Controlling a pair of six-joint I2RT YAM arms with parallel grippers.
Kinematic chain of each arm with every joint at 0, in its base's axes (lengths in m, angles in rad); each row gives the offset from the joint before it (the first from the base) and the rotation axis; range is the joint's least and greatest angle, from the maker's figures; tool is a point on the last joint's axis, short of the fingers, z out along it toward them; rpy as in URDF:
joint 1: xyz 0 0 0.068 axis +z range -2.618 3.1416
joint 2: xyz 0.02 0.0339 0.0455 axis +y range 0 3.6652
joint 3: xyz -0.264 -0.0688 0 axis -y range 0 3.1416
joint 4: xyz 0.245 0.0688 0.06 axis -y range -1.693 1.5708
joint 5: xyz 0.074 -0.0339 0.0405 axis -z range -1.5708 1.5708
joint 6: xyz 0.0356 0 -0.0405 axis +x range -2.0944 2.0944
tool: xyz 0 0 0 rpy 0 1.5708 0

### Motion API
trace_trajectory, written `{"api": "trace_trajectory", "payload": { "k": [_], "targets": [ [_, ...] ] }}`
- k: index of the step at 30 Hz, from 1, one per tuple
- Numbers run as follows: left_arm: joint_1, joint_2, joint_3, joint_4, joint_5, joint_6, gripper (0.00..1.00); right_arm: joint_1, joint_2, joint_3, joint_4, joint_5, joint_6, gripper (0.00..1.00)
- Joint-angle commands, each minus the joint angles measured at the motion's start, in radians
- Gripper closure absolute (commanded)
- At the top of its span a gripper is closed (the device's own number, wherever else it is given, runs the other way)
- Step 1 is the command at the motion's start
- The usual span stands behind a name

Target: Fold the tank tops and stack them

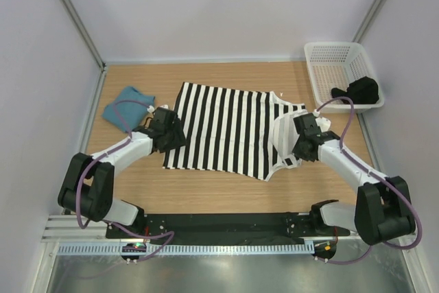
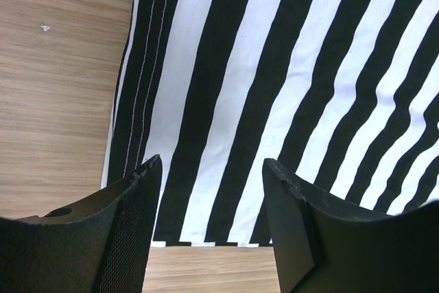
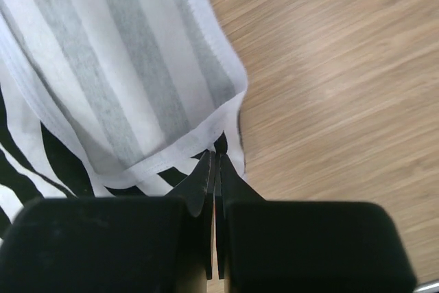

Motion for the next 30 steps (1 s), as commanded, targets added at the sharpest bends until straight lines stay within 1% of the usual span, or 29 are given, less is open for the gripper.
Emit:
{"api": "trace_trajectory", "payload": {
  "k": [1, 4, 8, 11, 13, 14, 15, 16, 17, 18, 20, 23, 25, 27, 28, 29, 30],
  "targets": [
    [-0.004, 0.012, -0.005, 0.052, 0.019, 0.017, 0.38, -0.046, -0.087, -0.02, -0.034, 0.114, 0.083, 0.99],
    [-0.003, 0.05, 0.005, 0.047, 0.015, 0.02, 0.38, -0.088, -0.14, -0.055, -0.024, 0.132, 0.138, 0.99],
    [-0.003, 0.107, 0.028, 0.029, 0.022, 0.023, 0.39, -0.141, -0.159, -0.08, -0.018, 0.14, 0.172, 0.98],
    [-0.003, 0.107, 0.027, 0.029, 0.015, 0.024, 0.39, -0.156, -0.133, -0.077, -0.04, 0.172, 0.2, 0.85],
    [-0.003, 0.096, 0.022, 0.027, 0.002, 0.024, 0.38, -0.158, -0.105, -0.058, -0.079, 0.198, 0.235, 0.83],
    [-0.003, 0.096, 0.021, 0.026, -0.002, 0.024, 0.38, -0.156, -0.098, -0.051, -0.108, 0.213, 0.247, 0.75],
    [-0.003, 0.095, 0.021, 0.023, -0.005, 0.024, 0.38, -0.158, -0.097, -0.045, -0.113, 0.226, 0.27, 0.62],
    [-0.003, 0.092, 0.019, 0.023, -0.007, 0.023, 0.38, -0.158, -0.113, -0.046, -0.118, 0.233, 0.278, 0.46],
    [-0.003, 0.092, 0.019, 0.021, -0.011, 0.023, 0.38, -0.158, -0.125, -0.054, -0.103, 0.23, 0.281, 0.34],
    [-0.004, 0.092, 0.019, 0.021, -0.013, 0.023, 0.38, -0.158, -0.139, -0.058, -0.095, 0.226, 0.274, 0.34],
    [-0.003, 0.084, 0.016, 0.017, -0.024, 0.023, 0.38, -0.158, -0.179, -0.066, -0.061, 0.207, 0.255, 0.37],
    [-0.003, 0.043, 0.001, 0.018, -0.054, 0.02, 0.38, -0.158, -0.189, -0.061, -0.011, 0.139, 0.179, 0.47],
    [-0.003, 0.006, -0.016, 0.02, -0.071, 0.015, 0.37, -0.158, -0.183, -0.051, 0.0, 0.057, 0.113, 0.5],
    [-0.003, -0.063, -0.051, 0.03, -0.102, 0.003, 0.37, -0.153, -0.189, -0.057, 0.074, -0.045, 0.027, 0.5],
    [-0.004, -0.081, -0.062, 0.029, -0.108, -0.002, 0.37, -0.152, -0.2, -0.063, 0.091, -0.113, -0.005, 0.57],
    [-0.003, -0.121, -0.07, 0.02, -0.114, -0.014, 0.37, -0.148, -0.225, -0.077, 0.124, -0.142, -0.016, 0.61],
    [-0.003, -0.138, -0.077, 0.01, -0.11, -0.022, 0.37, -0.139, -0.235, -0.08, 0.134, -0.168, -0.022, 0.62]
  ]
}}
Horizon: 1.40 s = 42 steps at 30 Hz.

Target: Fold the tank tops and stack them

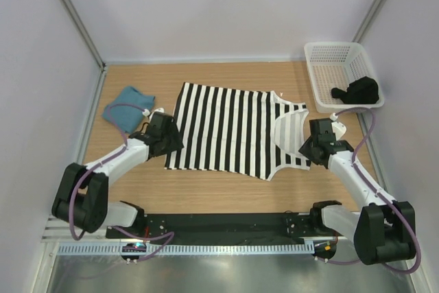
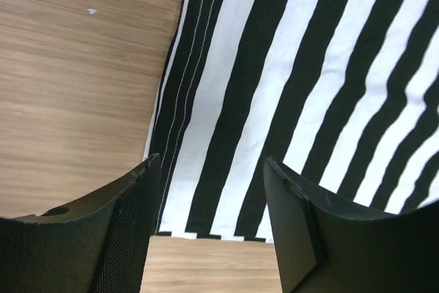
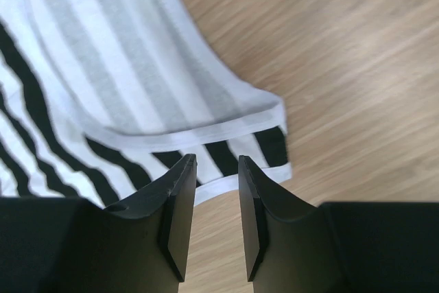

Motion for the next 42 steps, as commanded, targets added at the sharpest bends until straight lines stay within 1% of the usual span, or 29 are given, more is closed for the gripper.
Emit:
{"api": "trace_trajectory", "payload": {
  "k": [1, 2, 6, 7, 10, 13, 15, 19, 25, 28, 32, 34, 37, 39, 41, 42],
  "targets": [
    [0.0, -0.102, -0.017, -0.007, -0.047, -0.026, 0.37, 0.02, -0.06, 0.001, 0.104, -0.18, -0.106, 0.63],
    [0.0, -0.134, -0.02, -0.033, -0.042, -0.039, 0.38, 0.031, -0.062, 0.019, 0.088, -0.183, -0.104, 0.64],
    [0.0, -0.225, -0.061, -0.076, -0.019, -0.082, 0.38, 0.158, -0.063, 0.059, 0.026, -0.165, -0.078, 0.57],
    [0.0, -0.239, -0.068, -0.094, -0.007, -0.088, 0.38, 0.211, -0.06, 0.065, 0.009, -0.169, -0.072, 0.56],
    [0.0, -0.276, -0.083, -0.133, 0.033, -0.108, 0.38, 0.287, -0.045, 0.055, -0.002, -0.198, -0.04, 0.55],
    [-0.001, -0.297, -0.101, -0.167, 0.051, -0.115, 0.38, 0.325, -0.037, 0.013, 0.026, -0.197, -0.023, 0.55],
    [0.0, -0.316, -0.109, -0.182, 0.037, -0.115, 0.38, 0.326, -0.02, -0.007, 0.049, -0.182, -0.026, 0.55],
    [0.0, -0.325, -0.115, -0.21, 0.019, -0.133, 0.39, 0.324, 0.085, -0.007, 0.095, -0.139, -0.023, 0.56],
    [0.0, -0.328, -0.14, -0.19, 0.047, -0.177, 0.38, 0.322, 0.155, 0.005, 0.103, -0.002, 0.001, 0.6],
    [0.0, -0.336, -0.151, -0.187, 0.047, -0.185, 0.38, 0.318, 0.162, 0.001, 0.08, 0.079, 0.027, 0.59],
    [-0.001, -0.349, -0.167, -0.188, 0.045, -0.207, 0.38, 0.269, 0.179, -0.019, 0.073, 0.114, 0.047, 0.59],
    [0.0, -0.357, -0.177, -0.187, 0.042, -0.226, 0.38, 0.238, 0.188, -0.022, 0.058, 0.133, 0.075, 0.62],
    [0.0, -0.377, -0.186, -0.184, 0.045, -0.253, 0.37, 0.22, 0.185, -0.024, 0.046, 0.169, 0.104, 0.62],
    [0.0, -0.392, -0.193, -0.176, 0.047, -0.266, 0.37, 0.201, 0.182, -0.039, 0.073, 0.144, 0.098, 0.61],
    [0.0, -0.399, -0.201, -0.176, 0.053, -0.28, 0.37, 0.152, 0.199, -0.047, 0.07, 0.131, 0.11, 0.62],
    [0.0, -0.4, -0.206, -0.176, 0.056, -0.294, 0.38, 0.131, 0.219, -0.045, 0.039, 0.165, 0.157, 0.64]
  ]
}}
